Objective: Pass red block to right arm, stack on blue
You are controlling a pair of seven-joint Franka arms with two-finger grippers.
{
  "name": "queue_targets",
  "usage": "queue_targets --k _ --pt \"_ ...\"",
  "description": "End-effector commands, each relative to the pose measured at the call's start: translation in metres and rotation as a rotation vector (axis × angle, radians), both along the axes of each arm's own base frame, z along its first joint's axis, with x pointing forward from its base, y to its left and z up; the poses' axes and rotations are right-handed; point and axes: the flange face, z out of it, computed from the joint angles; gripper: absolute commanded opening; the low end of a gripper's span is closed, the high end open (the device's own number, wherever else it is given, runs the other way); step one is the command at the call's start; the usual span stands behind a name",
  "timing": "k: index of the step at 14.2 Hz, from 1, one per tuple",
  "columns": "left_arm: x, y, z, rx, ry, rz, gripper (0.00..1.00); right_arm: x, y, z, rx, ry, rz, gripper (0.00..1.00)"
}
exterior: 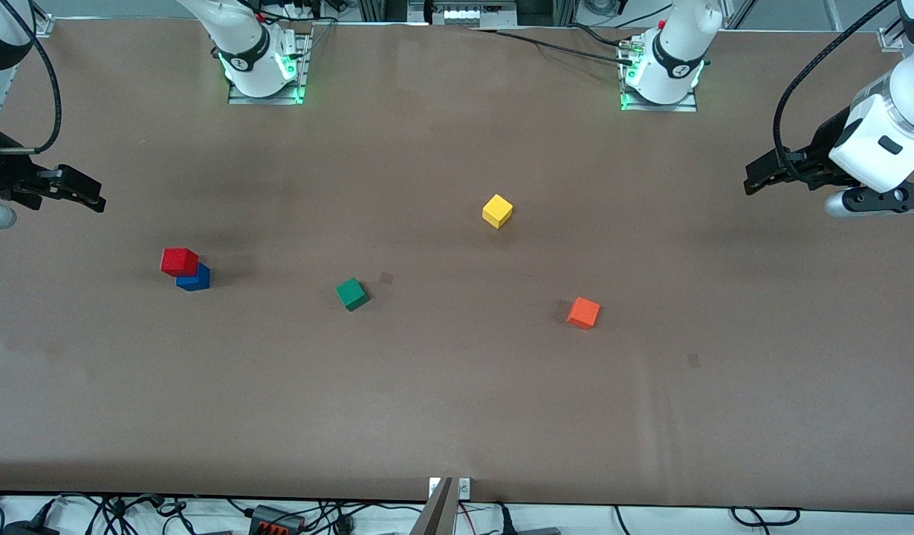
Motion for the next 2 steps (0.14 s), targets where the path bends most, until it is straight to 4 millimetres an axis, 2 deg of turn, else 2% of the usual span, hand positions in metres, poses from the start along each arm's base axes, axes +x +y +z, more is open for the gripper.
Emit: queue_targets --k 1,2 --pt "0.0043 0.0012 0.0064 0.001 -0.007 0.012 1.00 -0.0029 0.0000 -0.0007 -0.012 0.013 0.006 1.00" --pt "0.0045 -0.0007 0.0066 -0.001 -0.010 0.009 1.00 -0.0029 0.0000 -0.0007 -0.012 0.013 0.006 1.00"
